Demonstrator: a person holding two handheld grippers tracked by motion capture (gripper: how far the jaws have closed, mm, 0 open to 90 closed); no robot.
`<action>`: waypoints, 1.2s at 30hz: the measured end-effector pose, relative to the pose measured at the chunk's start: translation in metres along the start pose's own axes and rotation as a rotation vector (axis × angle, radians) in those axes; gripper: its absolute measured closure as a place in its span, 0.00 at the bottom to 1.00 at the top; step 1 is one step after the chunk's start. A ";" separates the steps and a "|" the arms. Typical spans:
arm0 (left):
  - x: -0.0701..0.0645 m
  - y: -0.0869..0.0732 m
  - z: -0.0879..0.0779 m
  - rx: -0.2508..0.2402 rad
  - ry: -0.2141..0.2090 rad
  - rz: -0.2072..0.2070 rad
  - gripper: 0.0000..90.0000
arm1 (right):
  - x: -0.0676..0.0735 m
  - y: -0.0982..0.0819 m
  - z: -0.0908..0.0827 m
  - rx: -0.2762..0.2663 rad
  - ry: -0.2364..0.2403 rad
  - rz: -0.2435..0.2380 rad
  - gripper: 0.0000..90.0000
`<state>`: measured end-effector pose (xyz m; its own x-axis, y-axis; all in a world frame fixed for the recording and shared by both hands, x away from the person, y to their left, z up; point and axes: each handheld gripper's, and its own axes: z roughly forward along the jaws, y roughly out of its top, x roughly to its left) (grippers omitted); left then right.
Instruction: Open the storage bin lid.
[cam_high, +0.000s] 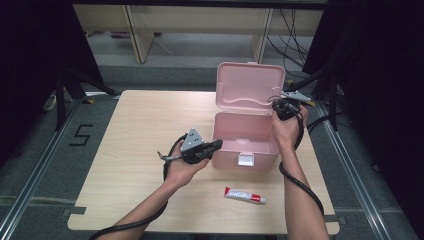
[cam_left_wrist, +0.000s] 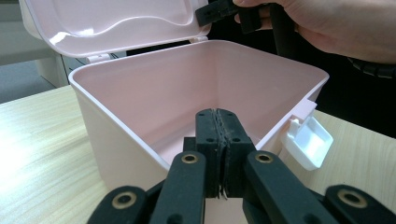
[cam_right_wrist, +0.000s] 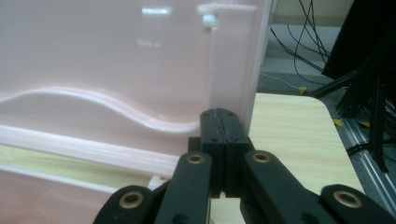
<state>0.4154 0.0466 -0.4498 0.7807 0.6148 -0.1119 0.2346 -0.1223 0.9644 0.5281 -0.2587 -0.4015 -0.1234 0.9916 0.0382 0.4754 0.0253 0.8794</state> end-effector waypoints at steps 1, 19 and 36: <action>0.000 0.000 0.000 0.000 0.001 0.000 0.97 | 0.000 0.000 0.000 0.007 0.002 -0.008 1.00; 0.000 0.000 0.001 -0.004 0.004 0.001 0.98 | 0.004 0.003 -0.018 -0.013 0.040 -0.061 1.00; -0.001 0.000 0.002 -0.005 0.004 -0.001 0.98 | 0.008 -0.011 -0.052 -0.003 0.103 -0.101 0.97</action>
<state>0.4159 0.0447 -0.4505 0.7779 0.6184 -0.1119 0.2327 -0.1180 0.9654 0.4762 -0.2577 -0.3860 -0.2596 0.9657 -0.0023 0.4533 0.1239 0.8827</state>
